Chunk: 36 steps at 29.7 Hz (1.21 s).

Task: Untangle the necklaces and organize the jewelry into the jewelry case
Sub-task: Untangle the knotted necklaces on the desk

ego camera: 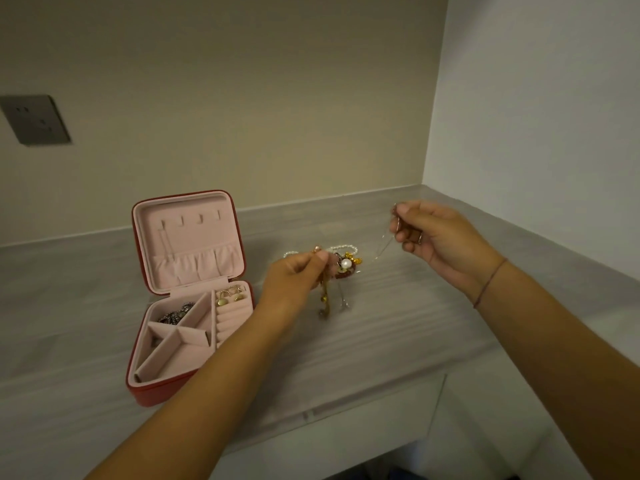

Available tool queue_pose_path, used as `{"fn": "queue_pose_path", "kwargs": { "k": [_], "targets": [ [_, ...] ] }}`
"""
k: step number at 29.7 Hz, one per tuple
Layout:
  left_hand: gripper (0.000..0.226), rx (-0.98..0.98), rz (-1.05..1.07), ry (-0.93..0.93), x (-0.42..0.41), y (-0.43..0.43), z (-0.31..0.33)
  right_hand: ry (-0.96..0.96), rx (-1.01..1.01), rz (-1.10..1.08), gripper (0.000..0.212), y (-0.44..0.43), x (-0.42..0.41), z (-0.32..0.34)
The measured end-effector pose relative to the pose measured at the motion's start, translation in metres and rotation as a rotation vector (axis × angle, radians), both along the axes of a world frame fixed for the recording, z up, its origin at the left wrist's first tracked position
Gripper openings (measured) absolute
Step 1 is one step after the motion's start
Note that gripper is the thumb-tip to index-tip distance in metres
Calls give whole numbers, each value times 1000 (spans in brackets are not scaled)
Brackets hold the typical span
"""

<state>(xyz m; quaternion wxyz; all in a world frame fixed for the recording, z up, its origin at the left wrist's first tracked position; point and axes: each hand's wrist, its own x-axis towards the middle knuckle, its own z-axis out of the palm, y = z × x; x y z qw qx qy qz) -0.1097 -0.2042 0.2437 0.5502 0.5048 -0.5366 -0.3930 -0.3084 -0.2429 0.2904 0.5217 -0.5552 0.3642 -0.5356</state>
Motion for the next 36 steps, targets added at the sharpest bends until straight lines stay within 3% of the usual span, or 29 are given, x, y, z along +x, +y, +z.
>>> {"fn": "queue_pose_path", "kwargs": {
  "k": [10,15,22,24,32,36],
  "targets": [
    [27,122,-91,-55,5,-8,19,252,75,-5,10,0,31,-60],
    [30,159,-145,-86,8,-9,18,-33,226,299,22,3,52,-65],
    [25,158,1,-137,19,-12,5,-218,244,270,16,-8,40,-51],
    [25,168,1,-80,19,-11,0,-227,216,275,15,-13,35,-47],
    [14,82,125,65,19,-20,-7,116,127,179,8,-10,32,-50],
    [13,126,13,236,17,-18,-4,313,47,76,8,-1,40,-52]
  ]
}}
